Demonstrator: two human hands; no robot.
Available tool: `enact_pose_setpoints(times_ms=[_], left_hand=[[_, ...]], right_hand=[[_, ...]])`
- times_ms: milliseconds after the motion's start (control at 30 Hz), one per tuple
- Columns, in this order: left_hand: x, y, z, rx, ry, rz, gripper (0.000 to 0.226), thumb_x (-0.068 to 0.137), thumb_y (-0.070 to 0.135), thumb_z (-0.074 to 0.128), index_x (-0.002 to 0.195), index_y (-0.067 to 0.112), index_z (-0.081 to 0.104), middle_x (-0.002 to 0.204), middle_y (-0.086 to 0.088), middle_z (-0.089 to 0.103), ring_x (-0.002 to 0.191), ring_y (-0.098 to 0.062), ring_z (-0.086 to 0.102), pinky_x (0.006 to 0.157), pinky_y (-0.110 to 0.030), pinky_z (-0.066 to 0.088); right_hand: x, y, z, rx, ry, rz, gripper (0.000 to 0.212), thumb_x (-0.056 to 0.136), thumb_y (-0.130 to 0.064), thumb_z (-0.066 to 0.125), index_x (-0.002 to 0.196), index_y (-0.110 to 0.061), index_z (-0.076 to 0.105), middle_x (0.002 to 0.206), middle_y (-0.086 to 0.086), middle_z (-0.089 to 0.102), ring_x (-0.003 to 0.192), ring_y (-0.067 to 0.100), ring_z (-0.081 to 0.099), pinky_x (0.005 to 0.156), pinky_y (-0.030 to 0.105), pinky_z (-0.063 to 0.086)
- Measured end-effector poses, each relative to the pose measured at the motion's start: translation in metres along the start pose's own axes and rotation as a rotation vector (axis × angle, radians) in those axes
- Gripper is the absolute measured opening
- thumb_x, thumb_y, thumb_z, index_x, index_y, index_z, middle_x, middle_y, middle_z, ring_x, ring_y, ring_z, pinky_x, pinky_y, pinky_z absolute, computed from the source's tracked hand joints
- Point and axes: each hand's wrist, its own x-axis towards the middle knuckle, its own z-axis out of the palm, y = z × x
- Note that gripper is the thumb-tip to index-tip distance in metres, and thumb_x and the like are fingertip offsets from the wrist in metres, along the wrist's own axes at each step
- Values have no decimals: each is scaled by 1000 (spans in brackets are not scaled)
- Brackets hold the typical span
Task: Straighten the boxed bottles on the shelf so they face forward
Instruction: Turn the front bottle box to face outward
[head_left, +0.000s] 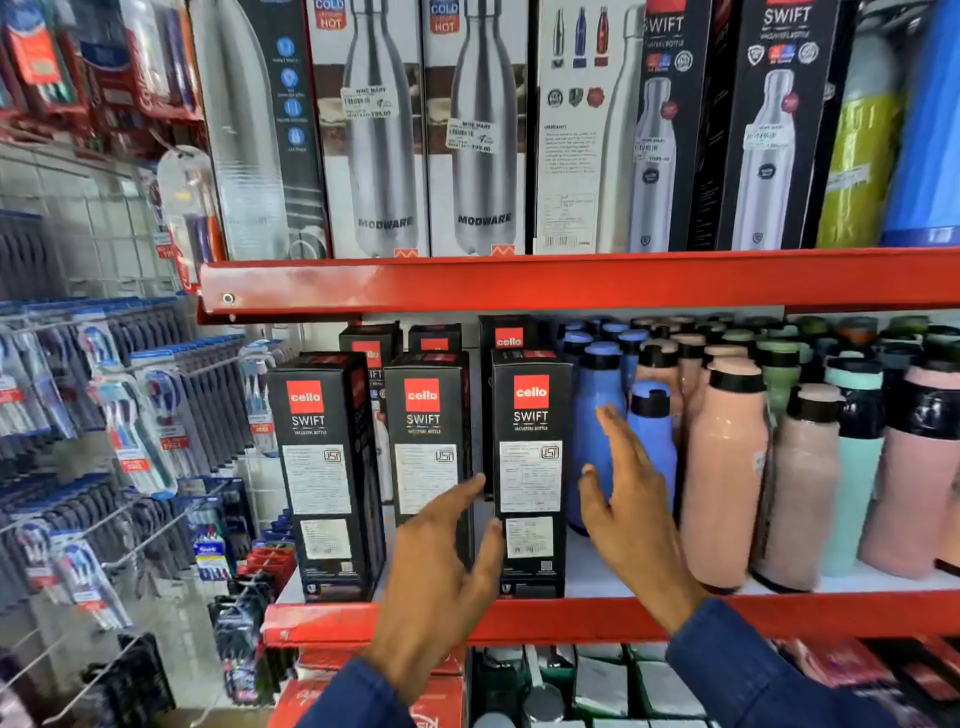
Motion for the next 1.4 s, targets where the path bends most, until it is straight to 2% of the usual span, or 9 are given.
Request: enact_pose_setpoints(times_ms=[133,400,633,700,800,933,1067,1167,1400], left_hand=[[2,-4,21,-29,-74,-124,59,91,30,61,145,16,43,103,-18,76,90,-30,72,81,-39,57],[7,-13,53,-49,-142,-225,71,88,32,61,148,9,32,85,-9,75,80,-28,70,70,-31,53],[11,-10,57,-114,-124,-225,70,86,21,66,147,18,33,98,-9,75,83,-24,69,63,-16,38],[11,-11,58,-144,-129,-238,71,86,21,67,148,22,32,99,-3,73,73,-16,66,62,-12,39],[9,-12,60,-198,-128,-268,79,87,22,68,153,21,25,113,2,67,97,-27,70,80,-22,51],[14,-12,61,-157,-112,-269,90,84,28,71,156,19,18,117,-14,71,90,-21,71,83,-28,57],[22,-11,61,-189,-100,-224,101,77,33,80,156,22,16,115,4,71,78,11,61,69,2,42],[32,-15,63,-199,-90,-207,105,77,35,81,156,22,13,128,1,68,106,-9,65,80,-1,41],[46,-35,81,-199,-128,-161,78,93,17,59,156,29,14,110,-5,74,96,-23,71,90,-36,56]], right_hand=[[-15,21,19,173,-46,285,54,91,-10,53,141,-12,35,143,13,48,131,25,46,108,44,38],[-14,40,38,265,-206,405,41,93,0,43,133,-11,49,133,6,57,120,19,54,101,30,40],[11,63,48,371,-315,437,39,92,-12,53,126,-30,52,123,3,65,107,21,63,84,46,57],[17,66,45,452,-462,479,43,94,-16,53,134,-27,43,130,0,58,112,20,60,70,34,59],[21,67,37,470,-581,450,50,94,-19,54,141,-20,35,140,-2,47,124,19,50,86,33,53],[23,71,33,546,-525,423,51,90,-13,61,136,-17,40,137,4,50,116,18,55,96,29,47],[23,67,28,597,-430,356,53,81,-14,72,128,-20,50,121,-2,60,110,16,59,81,15,53],[19,60,26,565,-321,275,40,76,-19,78,110,-29,61,112,-4,67,101,14,63,81,17,52],[9,42,33,420,-27,214,29,79,-15,74,108,-14,67,97,-7,70,74,-17,62,65,0,45]])
